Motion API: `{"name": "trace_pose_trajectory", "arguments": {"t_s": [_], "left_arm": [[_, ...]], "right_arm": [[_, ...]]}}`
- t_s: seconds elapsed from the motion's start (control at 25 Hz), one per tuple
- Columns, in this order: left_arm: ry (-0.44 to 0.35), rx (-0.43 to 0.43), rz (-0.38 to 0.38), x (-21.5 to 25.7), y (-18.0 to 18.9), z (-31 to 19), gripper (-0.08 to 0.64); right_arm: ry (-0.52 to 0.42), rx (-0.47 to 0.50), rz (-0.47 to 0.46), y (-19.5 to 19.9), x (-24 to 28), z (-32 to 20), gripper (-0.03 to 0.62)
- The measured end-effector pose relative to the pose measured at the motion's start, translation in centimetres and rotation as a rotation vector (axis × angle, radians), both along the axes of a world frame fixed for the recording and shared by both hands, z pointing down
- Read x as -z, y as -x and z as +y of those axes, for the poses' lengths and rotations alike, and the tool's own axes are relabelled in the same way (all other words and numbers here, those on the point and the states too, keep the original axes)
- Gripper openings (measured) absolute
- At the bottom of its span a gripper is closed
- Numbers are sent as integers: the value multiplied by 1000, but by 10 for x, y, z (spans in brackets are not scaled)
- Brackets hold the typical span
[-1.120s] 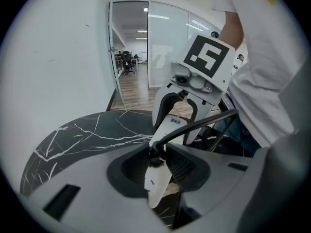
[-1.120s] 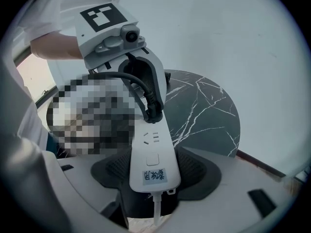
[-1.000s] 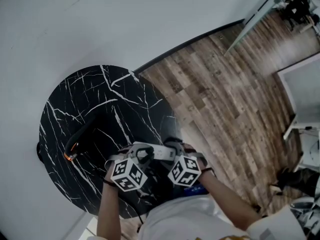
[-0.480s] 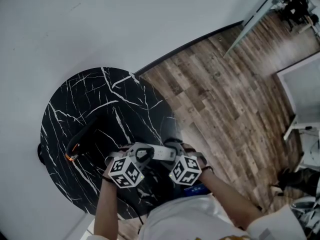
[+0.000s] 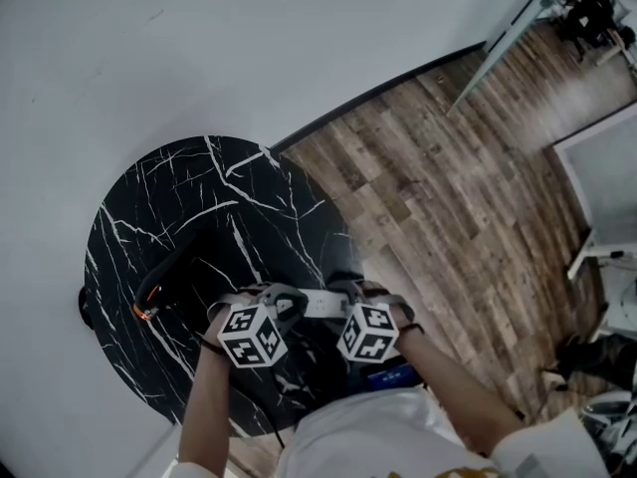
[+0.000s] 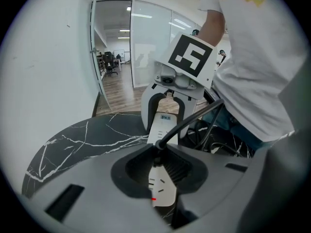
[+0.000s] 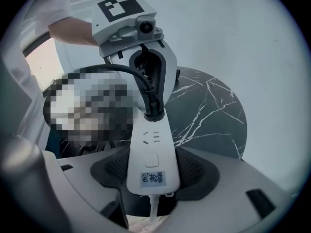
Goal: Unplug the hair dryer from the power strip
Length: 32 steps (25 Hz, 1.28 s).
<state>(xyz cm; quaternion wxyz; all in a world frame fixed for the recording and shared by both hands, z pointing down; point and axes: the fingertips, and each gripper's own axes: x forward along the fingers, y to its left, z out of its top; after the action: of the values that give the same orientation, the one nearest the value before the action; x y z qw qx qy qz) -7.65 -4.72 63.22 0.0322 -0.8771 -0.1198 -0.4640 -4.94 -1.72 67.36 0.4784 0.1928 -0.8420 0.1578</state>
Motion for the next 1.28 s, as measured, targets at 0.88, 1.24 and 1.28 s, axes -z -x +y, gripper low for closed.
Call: {"name": "trace_pose_trajectory", "arguments": {"t_s": [0.88, 1.24, 1.28], "left_arm": [[8, -40, -66, -4, 0, -1, 57], [-174, -34, -124, -4, 2, -1, 55], [-175, -36, -126, -5, 2, -1, 55]], "right_arm": [[43, 29, 93, 1, -3, -2, 268], [49, 34, 116, 2, -5, -2, 268], [51, 35, 120, 2, -5, -2, 268]]}}
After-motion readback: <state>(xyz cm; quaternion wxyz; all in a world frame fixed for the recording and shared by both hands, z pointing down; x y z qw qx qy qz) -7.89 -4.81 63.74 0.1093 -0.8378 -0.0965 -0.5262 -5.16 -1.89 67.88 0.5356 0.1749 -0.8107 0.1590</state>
